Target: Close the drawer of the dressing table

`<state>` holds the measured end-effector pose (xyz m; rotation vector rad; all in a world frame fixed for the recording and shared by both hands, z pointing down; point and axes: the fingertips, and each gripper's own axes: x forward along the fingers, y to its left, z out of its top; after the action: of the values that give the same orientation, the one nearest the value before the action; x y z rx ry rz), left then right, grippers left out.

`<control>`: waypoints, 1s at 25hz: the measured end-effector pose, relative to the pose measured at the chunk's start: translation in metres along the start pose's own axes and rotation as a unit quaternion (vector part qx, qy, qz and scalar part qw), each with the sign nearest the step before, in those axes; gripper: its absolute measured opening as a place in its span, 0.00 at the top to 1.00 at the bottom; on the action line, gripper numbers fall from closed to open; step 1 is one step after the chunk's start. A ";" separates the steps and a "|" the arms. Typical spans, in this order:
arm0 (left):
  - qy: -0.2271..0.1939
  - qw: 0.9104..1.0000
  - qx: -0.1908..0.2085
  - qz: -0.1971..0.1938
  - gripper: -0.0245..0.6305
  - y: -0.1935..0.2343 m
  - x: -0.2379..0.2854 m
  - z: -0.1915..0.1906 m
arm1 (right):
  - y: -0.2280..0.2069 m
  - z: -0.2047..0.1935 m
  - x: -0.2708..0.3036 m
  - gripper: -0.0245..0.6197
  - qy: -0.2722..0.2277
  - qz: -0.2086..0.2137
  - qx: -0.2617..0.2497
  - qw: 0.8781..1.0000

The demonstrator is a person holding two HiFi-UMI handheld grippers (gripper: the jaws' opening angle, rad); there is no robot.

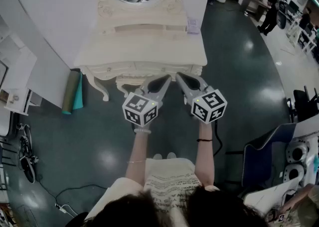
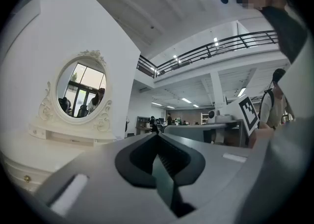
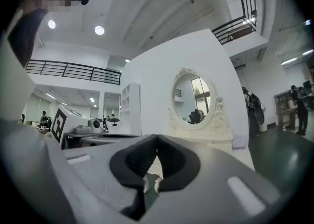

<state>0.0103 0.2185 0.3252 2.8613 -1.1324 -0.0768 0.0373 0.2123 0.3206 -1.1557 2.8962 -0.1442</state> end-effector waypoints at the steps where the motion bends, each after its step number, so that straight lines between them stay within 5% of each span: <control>1: 0.000 1.000 0.000 0.000 0.96 -0.001 0.001 0.000 | -0.001 -0.001 -0.001 0.96 0.001 0.000 0.001 1.000; 25: 0.009 0.999 -0.031 0.038 0.96 -0.008 0.030 -0.026 | -0.048 -0.015 -0.017 0.96 -0.003 0.001 0.026 1.000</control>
<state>0.0399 0.2048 0.3495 2.7560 -1.2113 -0.0799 0.0815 0.1903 0.3400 -1.1430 2.8698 -0.2141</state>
